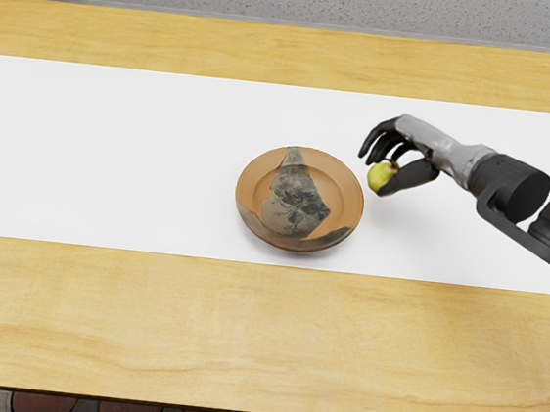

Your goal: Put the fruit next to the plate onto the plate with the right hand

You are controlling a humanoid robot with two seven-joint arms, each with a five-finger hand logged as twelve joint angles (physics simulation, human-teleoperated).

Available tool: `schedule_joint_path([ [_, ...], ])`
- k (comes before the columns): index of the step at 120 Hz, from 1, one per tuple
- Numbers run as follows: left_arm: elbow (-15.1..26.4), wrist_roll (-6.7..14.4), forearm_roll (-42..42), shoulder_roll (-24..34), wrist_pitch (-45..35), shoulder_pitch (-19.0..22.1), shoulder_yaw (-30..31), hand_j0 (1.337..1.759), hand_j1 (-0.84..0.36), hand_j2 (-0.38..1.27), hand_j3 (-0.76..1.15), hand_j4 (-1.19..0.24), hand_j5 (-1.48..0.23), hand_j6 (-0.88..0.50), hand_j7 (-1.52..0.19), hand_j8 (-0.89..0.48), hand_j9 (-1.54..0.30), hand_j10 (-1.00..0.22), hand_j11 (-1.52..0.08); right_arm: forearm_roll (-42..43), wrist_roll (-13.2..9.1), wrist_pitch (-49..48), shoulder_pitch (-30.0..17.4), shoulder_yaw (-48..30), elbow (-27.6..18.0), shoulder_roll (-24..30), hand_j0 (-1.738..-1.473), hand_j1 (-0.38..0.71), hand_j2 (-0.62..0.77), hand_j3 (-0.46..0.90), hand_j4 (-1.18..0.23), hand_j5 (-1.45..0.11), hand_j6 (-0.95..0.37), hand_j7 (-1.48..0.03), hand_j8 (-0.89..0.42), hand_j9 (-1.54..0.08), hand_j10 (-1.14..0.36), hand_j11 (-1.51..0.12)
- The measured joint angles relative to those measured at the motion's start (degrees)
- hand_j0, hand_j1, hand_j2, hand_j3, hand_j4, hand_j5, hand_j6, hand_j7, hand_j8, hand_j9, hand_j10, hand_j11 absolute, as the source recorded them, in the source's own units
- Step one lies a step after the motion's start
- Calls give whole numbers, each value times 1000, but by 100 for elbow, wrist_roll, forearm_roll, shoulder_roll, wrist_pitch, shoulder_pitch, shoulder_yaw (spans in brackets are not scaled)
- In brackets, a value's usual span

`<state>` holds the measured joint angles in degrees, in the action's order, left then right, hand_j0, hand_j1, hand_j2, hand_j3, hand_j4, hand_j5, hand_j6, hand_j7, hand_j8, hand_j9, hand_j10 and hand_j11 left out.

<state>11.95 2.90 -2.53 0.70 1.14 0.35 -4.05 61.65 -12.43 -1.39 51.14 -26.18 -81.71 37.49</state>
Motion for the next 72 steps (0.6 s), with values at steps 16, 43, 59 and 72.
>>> schedule_joint_path([
  [16,0,0,-1,0,0,0,0,1658,349,0,0,0,0,0,0,0,0,0,0,-30,-2,-16,6,-57,-58,-89,-1657,278,247,0,-642,-855,-649,-843,-498,-848,-539,-846],
  [43,0,0,-1,-2,0,0,0,1658,349,0,0,0,0,0,0,0,0,0,0,-44,-3,-22,9,-95,-80,-380,-1657,274,235,0,-640,-856,-648,-843,-492,-848,-537,-846],
  [59,0,0,-1,0,0,0,0,1658,349,0,0,0,0,0,0,0,0,0,0,-44,-8,-28,14,-140,-87,-542,-1658,281,247,0,-640,-852,-646,-840,-496,-846,-539,-843],
  [72,0,0,0,0,0,0,0,1658,349,0,0,0,0,0,0,0,0,0,0,-42,-12,-29,12,-150,-96,-661,-1658,285,255,0,-640,-850,-646,-839,-497,-844,-539,-842],
])
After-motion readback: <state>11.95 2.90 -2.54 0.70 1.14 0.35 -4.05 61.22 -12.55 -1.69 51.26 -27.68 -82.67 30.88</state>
